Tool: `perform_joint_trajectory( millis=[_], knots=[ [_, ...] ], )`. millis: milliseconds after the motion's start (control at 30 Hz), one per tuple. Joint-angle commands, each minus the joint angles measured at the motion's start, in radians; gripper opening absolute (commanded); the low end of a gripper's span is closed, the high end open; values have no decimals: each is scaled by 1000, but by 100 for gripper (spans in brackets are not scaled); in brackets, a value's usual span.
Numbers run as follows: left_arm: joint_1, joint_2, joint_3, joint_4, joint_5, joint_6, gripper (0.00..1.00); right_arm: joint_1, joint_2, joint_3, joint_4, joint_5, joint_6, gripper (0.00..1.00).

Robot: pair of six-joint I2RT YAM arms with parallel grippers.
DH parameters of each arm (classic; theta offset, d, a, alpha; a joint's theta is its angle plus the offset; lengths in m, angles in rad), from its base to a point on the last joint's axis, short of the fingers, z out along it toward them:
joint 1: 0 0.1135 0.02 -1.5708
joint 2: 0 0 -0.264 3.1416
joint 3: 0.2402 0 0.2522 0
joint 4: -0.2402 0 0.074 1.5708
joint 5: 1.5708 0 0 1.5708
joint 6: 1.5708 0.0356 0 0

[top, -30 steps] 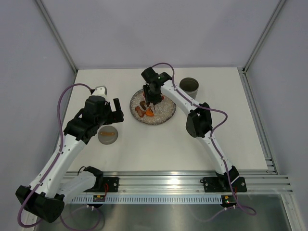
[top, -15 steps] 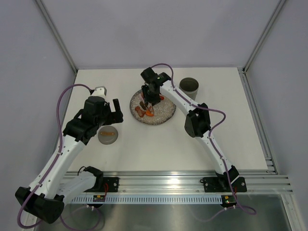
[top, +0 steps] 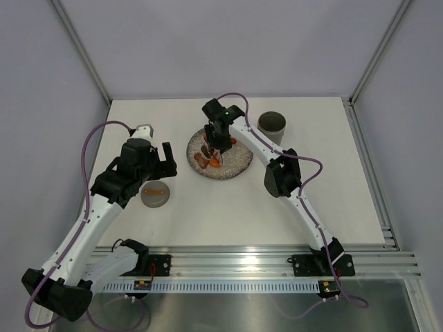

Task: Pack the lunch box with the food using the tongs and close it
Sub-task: Pick up the fake food from the plate.

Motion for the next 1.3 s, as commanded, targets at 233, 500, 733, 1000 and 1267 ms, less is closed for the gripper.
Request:
perform_joint_trajectory(
  millis=[233,500,733,1000,1267],
  knots=[
    [-2,-27,12,14,-15,6,99,-2,22,69,-17,24,-23,50],
    [-2,-18,15,20,1,3,99,-2,-64,11,10,22,-29,16],
    [-2,2,26,25,18,6,99,-2,-139,-18,1,2,-35,0],
    [-2,14,42,30,28,5,99,-2,-263,-72,41,-62,-50,0],
    [-2,12,52,33,37,3,99,-54,-426,-166,69,-45,-84,0]
  ],
)
